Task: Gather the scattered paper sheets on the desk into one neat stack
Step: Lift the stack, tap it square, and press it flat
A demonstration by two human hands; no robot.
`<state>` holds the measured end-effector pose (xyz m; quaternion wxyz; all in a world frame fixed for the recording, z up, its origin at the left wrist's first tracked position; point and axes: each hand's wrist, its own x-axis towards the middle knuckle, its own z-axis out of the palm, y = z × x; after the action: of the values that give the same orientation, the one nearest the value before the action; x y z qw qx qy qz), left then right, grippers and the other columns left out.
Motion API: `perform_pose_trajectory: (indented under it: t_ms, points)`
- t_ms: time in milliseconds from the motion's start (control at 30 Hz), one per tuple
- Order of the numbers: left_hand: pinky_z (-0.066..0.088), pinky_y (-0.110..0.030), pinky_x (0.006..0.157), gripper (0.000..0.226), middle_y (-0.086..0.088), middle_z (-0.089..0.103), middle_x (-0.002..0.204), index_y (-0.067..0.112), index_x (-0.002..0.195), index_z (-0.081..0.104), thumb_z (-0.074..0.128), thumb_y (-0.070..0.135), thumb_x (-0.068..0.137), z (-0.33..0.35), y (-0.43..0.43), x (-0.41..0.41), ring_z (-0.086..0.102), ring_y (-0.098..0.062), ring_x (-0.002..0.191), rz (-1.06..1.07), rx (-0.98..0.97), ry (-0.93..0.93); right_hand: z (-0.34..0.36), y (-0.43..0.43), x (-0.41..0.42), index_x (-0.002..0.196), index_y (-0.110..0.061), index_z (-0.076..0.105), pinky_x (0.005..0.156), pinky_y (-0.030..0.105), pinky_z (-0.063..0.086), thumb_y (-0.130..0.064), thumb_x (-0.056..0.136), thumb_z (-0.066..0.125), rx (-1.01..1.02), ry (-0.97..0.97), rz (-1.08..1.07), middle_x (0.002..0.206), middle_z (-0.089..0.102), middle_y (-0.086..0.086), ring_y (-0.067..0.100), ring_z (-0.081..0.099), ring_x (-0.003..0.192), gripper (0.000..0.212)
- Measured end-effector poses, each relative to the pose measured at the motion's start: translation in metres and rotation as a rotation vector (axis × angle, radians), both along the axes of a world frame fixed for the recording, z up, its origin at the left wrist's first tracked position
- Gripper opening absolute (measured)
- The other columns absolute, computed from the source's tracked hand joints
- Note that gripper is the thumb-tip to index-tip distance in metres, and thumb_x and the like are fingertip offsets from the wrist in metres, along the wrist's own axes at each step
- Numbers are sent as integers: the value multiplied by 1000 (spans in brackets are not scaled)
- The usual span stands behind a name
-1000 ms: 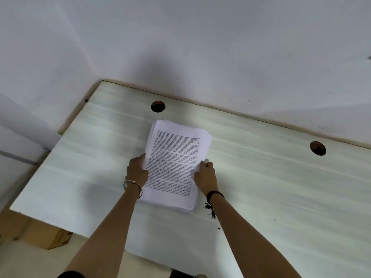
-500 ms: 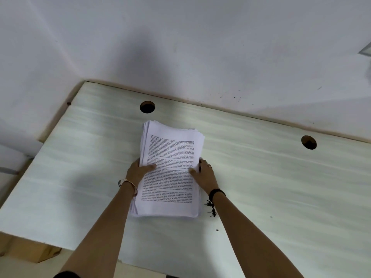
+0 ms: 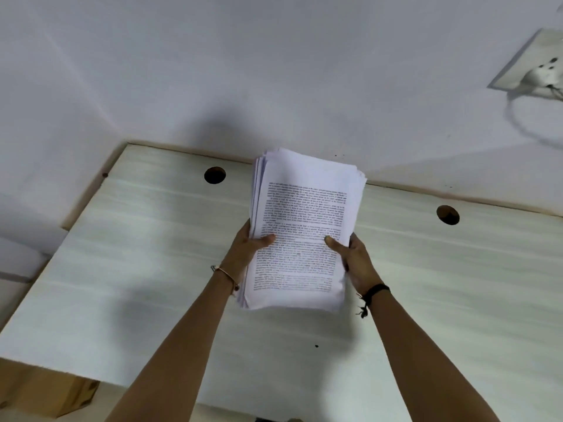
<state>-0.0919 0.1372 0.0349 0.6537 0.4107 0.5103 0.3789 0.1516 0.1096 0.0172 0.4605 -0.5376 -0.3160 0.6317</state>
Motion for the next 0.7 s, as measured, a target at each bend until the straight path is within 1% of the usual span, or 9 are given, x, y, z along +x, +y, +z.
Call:
perform_pose_trajectory:
  t_ms: [133, 233, 333, 400, 467, 533, 567, 633, 700]
  points:
    - [51, -32, 94, 43, -11, 63, 117, 3, 127, 52, 61, -2, 86, 26, -4, 38, 61, -26, 108, 109, 84, 73, 37, 7, 27, 123, -10, 60, 96, 40, 50, -7, 86, 67, 165, -245, -56, 119, 68, 6, 23, 64, 110, 38]
    - [50, -32, 90, 32, -10, 64, 109, 1, 119, 57, 61, 1, 87, 42, -13, 60, 60, -26, 102, 194, 123, 117, 53, 3, 43, 124, -9, 58, 90, 35, 50, -8, 88, 64, 231, -296, -63, 117, 68, 8, 24, 64, 107, 36]
    - [49, -36, 94, 31, -11, 65, 110, 6, 116, 59, 64, 5, 86, 51, -21, 72, 61, -26, 105, 228, 157, 127, 63, -5, 59, 129, -15, 54, 96, 39, 50, -21, 89, 64, 269, -333, 5, 123, 65, 5, 23, 61, 113, 42]
    - [50, -35, 93, 34, -10, 65, 110, 11, 114, 59, 68, 3, 82, 54, -30, 80, 61, -27, 105, 244, 160, 153, 66, -15, 73, 132, -20, 51, 95, 34, 52, -22, 89, 67, 256, -333, 63, 124, 64, 1, 18, 61, 114, 46]
    - [48, -35, 95, 46, -9, 63, 116, 16, 120, 55, 70, 0, 79, 49, -42, 84, 60, -25, 110, 228, 144, 175, 65, -24, 84, 134, -23, 49, 93, 29, 52, -21, 85, 71, 226, -321, 107, 126, 62, -4, 12, 60, 114, 54]
    - [47, -35, 98, 59, -6, 59, 126, 19, 130, 47, 68, -3, 80, 42, -56, 91, 56, -21, 115, 195, 162, 219, 62, -30, 94, 136, -25, 47, 95, 31, 50, -23, 83, 73, 207, -325, 131, 128, 61, -5, 12, 59, 115, 59]
    - [45, -37, 101, 59, -7, 57, 129, 17, 133, 44, 66, -2, 82, 39, -60, 94, 54, -22, 118, 204, 163, 244, 61, -29, 95, 135, -24, 48, 95, 35, 50, -23, 84, 72, 204, -355, 132, 126, 62, -4, 15, 59, 114, 57]
    - [42, -44, 105, 53, -12, 55, 132, 10, 137, 43, 60, 2, 88, 40, -66, 107, 52, -28, 122, 276, 147, 269, 62, -27, 97, 127, -16, 53, 95, 43, 51, -19, 88, 66, 198, -442, 115, 119, 65, 2, 23, 61, 110, 42]
    - [43, -39, 102, 43, -16, 56, 130, 5, 134, 46, 54, 4, 92, 47, -70, 119, 53, -29, 119, 368, 149, 288, 68, -26, 95, 117, -11, 57, 93, 46, 51, -13, 91, 61, 206, -478, 65, 110, 66, 8, 31, 62, 105, 27]
